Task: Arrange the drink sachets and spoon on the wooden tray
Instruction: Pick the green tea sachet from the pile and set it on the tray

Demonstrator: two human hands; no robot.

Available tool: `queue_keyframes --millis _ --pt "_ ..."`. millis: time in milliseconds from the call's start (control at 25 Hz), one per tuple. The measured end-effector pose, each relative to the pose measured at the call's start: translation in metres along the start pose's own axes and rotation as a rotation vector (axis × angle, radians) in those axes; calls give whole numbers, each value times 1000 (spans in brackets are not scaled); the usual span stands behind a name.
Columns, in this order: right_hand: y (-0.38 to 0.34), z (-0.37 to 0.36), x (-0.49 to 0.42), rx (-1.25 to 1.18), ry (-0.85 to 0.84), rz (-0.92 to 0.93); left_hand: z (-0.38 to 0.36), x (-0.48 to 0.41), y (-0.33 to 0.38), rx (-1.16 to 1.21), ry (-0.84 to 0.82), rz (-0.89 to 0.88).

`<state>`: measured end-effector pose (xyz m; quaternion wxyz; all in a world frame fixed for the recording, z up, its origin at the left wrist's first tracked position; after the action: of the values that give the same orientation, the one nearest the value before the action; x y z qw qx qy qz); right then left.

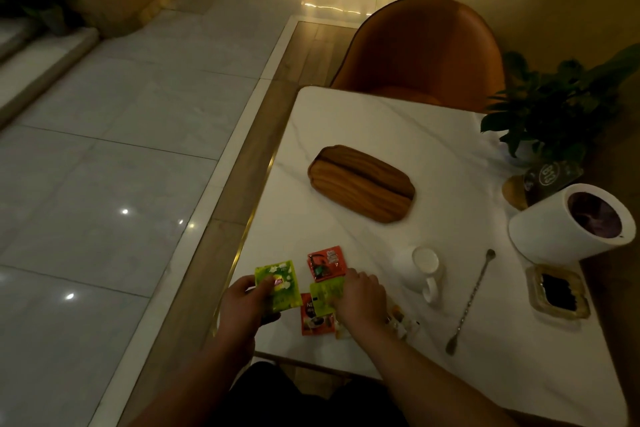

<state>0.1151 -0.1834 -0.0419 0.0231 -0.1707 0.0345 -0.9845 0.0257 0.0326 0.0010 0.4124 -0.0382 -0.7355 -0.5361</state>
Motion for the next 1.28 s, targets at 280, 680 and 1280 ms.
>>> queue_keyframes --millis 280,680,1280 --pt "5 -5 -11 -112 -28 -17 -2 3 1 -19 -5 12" --pt "15 -6 -11 -109 -6 -71 4 3 -4 -34 34 39" --pt "-14 106 76 -276 498 580 -57 3 -6 -26 -148 15"
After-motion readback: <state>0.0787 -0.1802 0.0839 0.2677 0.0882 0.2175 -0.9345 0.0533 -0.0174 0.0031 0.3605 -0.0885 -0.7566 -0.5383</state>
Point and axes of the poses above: each hand's wrist, its own x-axis away from the middle knuckle, its own z-axis out of the back of the hand, y = z × x, the point moved 9 cm from there along -x, towards the middle knuckle, and after that the axes turned 9 degrees about x, right-handed, at the moved point
